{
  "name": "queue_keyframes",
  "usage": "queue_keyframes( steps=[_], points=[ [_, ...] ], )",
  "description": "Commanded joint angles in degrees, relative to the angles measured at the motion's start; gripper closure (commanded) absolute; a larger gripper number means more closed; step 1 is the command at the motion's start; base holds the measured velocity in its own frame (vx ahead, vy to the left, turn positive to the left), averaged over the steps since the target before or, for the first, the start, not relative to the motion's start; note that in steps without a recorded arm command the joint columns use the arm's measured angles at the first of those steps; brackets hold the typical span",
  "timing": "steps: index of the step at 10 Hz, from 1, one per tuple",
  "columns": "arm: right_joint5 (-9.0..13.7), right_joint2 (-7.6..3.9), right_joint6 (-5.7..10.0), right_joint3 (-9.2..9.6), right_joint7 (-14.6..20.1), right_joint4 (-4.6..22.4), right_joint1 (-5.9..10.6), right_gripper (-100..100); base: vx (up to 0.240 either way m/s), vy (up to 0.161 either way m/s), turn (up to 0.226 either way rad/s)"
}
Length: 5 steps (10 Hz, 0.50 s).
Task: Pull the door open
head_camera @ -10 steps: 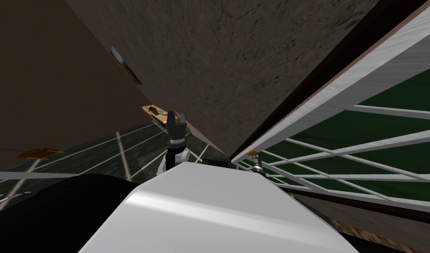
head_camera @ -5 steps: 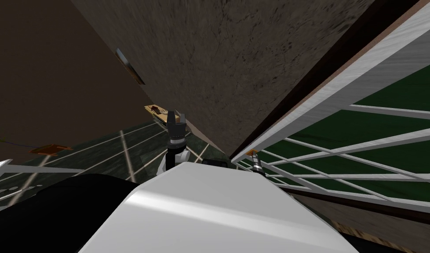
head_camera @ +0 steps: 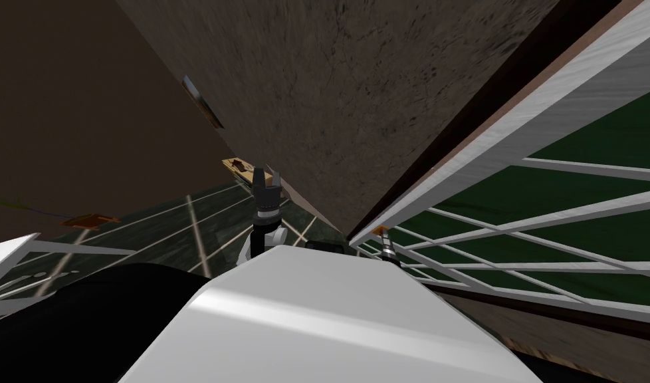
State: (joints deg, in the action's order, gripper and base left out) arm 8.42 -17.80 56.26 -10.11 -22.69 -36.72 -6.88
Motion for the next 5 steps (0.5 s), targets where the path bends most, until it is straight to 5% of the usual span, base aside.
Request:
queue_keyframes(
  steps=[1, 5],
  points=[
    [0.7, 0.16, -0.21, 0.50, 2.9, 0.4, 0.17, 100, -0.043, -0.012, 0.037],
    [1.9, 0.21, -0.45, 1.15, 8.1, 0.4, 0.58, 100, -0.039, -0.014, 0.030]
  ],
)
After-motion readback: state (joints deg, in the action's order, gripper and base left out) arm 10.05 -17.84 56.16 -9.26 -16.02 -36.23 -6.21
